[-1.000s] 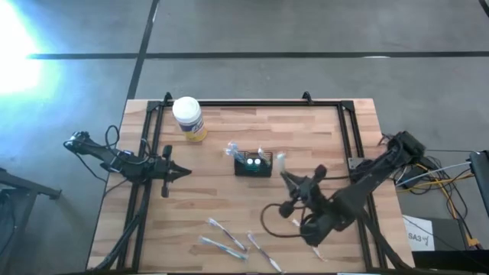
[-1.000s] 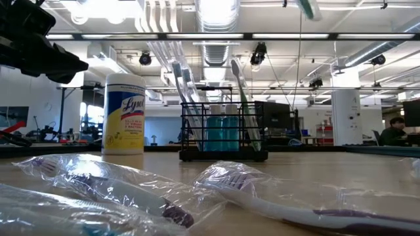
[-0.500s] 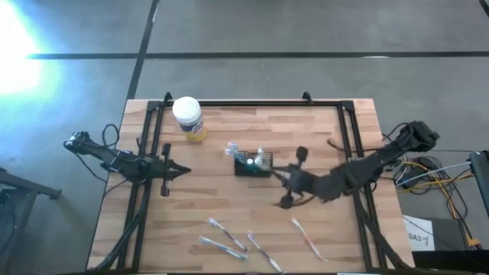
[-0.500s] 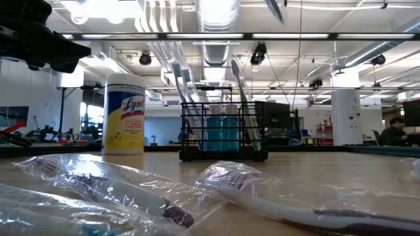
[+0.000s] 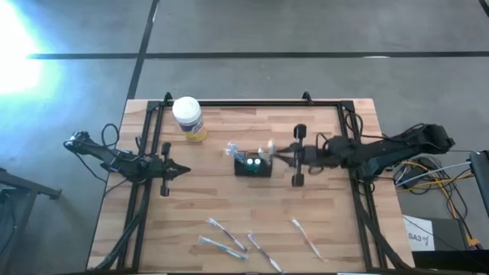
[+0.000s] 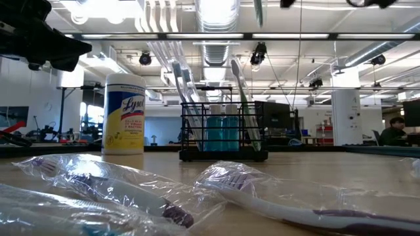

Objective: Pick & Place toothbrushing station
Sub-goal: Put the green toothbrush into the black mesh organizer

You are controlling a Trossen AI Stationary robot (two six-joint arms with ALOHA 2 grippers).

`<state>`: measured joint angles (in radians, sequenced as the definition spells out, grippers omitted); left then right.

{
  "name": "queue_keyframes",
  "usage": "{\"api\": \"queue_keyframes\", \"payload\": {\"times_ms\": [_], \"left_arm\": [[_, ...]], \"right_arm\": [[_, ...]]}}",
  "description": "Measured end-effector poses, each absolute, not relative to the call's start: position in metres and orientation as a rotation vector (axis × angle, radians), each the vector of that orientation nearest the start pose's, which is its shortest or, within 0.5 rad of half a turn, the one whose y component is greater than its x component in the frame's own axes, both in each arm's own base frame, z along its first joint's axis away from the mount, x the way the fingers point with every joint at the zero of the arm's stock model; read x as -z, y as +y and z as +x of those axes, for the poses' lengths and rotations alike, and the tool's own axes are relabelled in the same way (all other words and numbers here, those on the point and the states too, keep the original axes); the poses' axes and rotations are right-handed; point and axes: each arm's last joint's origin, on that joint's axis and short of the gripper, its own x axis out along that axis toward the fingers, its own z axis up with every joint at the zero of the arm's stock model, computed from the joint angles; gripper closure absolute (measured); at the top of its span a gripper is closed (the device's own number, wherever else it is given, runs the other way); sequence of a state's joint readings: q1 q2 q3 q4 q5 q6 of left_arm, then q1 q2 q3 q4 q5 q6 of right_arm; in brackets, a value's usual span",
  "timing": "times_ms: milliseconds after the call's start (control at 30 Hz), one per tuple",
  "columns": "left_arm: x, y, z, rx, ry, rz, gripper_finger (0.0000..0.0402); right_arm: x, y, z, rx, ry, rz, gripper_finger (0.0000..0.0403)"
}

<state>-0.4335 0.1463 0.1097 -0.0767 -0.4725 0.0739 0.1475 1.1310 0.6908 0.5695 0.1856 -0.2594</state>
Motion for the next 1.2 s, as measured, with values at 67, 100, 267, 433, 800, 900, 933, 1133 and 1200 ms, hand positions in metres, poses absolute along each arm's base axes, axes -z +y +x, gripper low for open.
{"api": "queue_keyframes", "payload": {"times_ms": [67,100,267,433,800,900,933,1133,1200], "left_arm": [[-0.185,-0.030,0.095,-0.039,0.077,0.138,0.0395],[-0.188,-0.029,0.096,-0.049,0.054,0.134,0.0392],[-0.196,-0.027,0.095,-0.123,-0.012,0.102,0.0388],[-0.197,-0.022,0.094,-0.324,-0.022,0.028,0.0398],[-0.194,-0.022,0.094,-0.318,-0.016,-0.055,0.0389],[-0.194,-0.022,0.094,-0.318,-0.015,-0.059,0.0393],[-0.194,-0.022,0.094,-0.318,-0.016,-0.060,0.0394],[-0.194,-0.022,0.094,-0.318,-0.022,-0.091,0.0391],[-0.194,-0.022,0.094,-0.318,-0.020,-0.104,0.0387]], "right_arm": [[-0.293,0.021,0.242,0.096,-0.139,-0.228,0.0390],[-0.288,0.018,0.239,0.110,-0.144,-0.228,0.0390],[-0.262,0.002,0.225,0.170,-0.176,-0.218,0.0390],[-0.238,-0.007,0.216,0.321,-0.235,-0.151,0.0390],[-0.202,-0.009,0.250,0.415,-0.261,-0.108,0.0390],[-0.192,-0.009,0.264,0.411,-0.215,-0.128,0.0390],[-0.190,-0.009,0.267,0.411,-0.206,-0.130,0.0390],[-0.175,-0.010,0.274,0.451,-0.229,-0.122,0.0390],[-0.170,-0.010,0.273,0.462,-0.224,-0.116,0.0390]]}}
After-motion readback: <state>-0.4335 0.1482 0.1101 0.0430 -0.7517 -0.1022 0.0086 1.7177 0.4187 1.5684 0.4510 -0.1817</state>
